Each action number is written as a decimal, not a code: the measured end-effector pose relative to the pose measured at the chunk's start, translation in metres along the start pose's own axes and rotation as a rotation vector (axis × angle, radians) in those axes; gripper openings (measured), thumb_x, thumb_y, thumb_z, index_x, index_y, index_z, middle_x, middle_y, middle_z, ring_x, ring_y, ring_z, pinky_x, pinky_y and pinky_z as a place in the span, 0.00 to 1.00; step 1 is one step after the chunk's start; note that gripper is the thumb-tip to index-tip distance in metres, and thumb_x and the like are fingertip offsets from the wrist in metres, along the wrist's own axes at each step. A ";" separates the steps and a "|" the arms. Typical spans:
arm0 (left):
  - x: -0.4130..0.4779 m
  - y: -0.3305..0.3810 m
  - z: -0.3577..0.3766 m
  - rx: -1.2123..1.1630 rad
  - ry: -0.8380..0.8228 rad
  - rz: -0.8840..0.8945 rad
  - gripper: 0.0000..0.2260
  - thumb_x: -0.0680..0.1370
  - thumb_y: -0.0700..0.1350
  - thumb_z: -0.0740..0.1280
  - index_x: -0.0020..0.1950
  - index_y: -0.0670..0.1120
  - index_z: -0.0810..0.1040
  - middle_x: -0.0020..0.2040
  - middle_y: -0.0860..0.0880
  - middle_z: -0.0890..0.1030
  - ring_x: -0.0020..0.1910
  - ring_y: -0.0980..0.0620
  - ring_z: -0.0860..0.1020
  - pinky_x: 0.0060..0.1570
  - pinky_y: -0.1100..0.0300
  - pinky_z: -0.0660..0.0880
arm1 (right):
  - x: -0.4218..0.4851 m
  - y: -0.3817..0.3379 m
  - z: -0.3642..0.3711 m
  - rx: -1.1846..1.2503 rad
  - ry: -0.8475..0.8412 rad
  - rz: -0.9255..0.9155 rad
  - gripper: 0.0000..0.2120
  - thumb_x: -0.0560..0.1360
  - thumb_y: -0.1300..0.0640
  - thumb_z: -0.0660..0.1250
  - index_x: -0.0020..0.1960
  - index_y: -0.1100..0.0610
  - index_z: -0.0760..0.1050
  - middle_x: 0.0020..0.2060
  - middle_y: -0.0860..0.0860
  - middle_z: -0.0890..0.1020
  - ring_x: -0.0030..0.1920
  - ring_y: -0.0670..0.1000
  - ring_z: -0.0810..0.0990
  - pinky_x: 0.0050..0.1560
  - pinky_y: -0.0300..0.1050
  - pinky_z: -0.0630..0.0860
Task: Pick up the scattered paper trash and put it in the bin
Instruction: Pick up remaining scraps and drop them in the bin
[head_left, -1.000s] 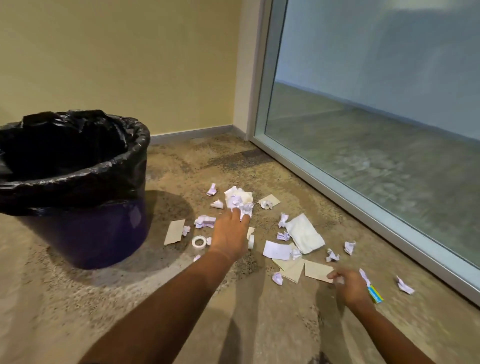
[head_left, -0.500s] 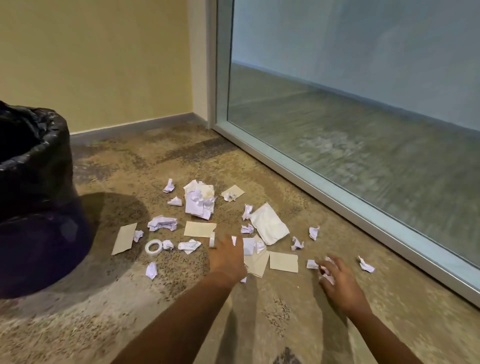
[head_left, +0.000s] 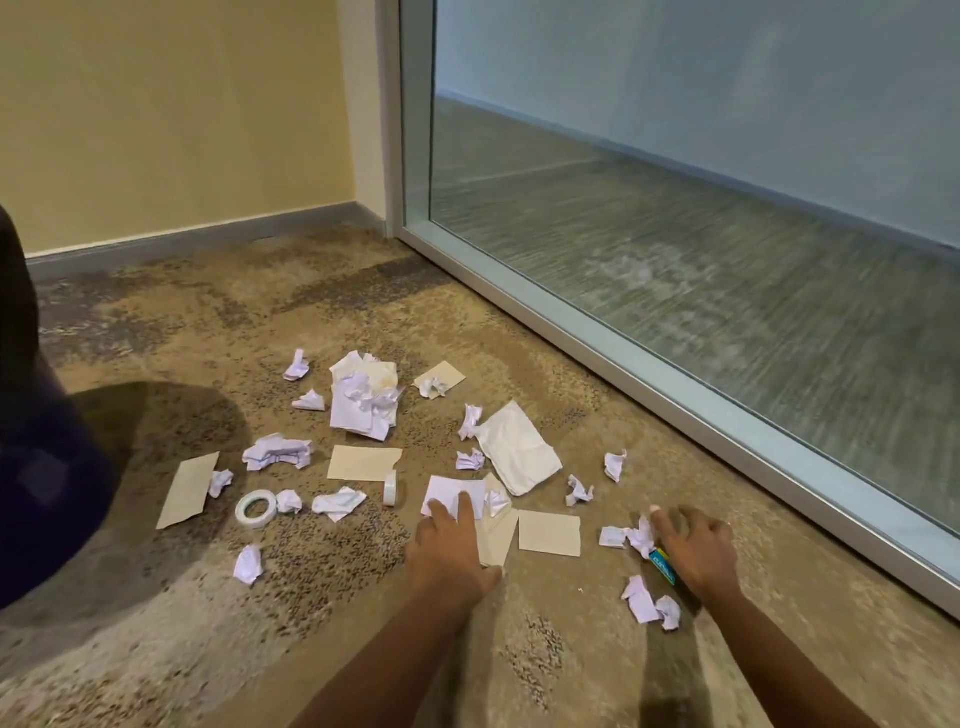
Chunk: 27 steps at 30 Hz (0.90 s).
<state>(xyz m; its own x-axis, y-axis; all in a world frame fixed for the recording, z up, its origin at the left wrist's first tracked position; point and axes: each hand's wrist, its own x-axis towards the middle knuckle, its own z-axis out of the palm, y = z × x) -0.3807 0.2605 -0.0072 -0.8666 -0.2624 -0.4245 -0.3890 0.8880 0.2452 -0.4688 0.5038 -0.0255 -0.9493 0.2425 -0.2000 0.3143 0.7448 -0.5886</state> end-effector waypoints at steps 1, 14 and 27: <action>0.001 0.000 0.001 0.026 0.016 0.004 0.42 0.75 0.61 0.64 0.78 0.48 0.41 0.78 0.40 0.48 0.77 0.41 0.54 0.71 0.47 0.60 | -0.005 -0.004 0.004 0.000 0.012 -0.033 0.23 0.75 0.47 0.62 0.65 0.58 0.70 0.66 0.64 0.66 0.68 0.63 0.65 0.68 0.53 0.62; 0.004 -0.002 0.012 0.165 0.103 0.113 0.40 0.76 0.65 0.56 0.78 0.46 0.41 0.78 0.39 0.46 0.78 0.41 0.48 0.72 0.42 0.54 | -0.063 -0.006 0.031 -0.217 0.074 -0.561 0.14 0.76 0.51 0.62 0.59 0.52 0.76 0.52 0.52 0.78 0.52 0.53 0.74 0.48 0.46 0.73; 0.023 0.015 -0.004 0.107 -0.046 0.055 0.42 0.76 0.60 0.61 0.77 0.49 0.36 0.78 0.38 0.45 0.77 0.38 0.48 0.71 0.40 0.55 | -0.058 -0.045 0.058 -0.495 -0.256 -0.498 0.39 0.62 0.27 0.44 0.70 0.39 0.58 0.73 0.46 0.59 0.73 0.52 0.56 0.69 0.60 0.58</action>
<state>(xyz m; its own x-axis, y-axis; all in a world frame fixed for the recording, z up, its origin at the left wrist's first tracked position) -0.4079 0.2664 -0.0102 -0.8695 -0.1963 -0.4532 -0.3032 0.9365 0.1762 -0.4276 0.4204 -0.0324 -0.9283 -0.3040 -0.2141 -0.2495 0.9362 -0.2475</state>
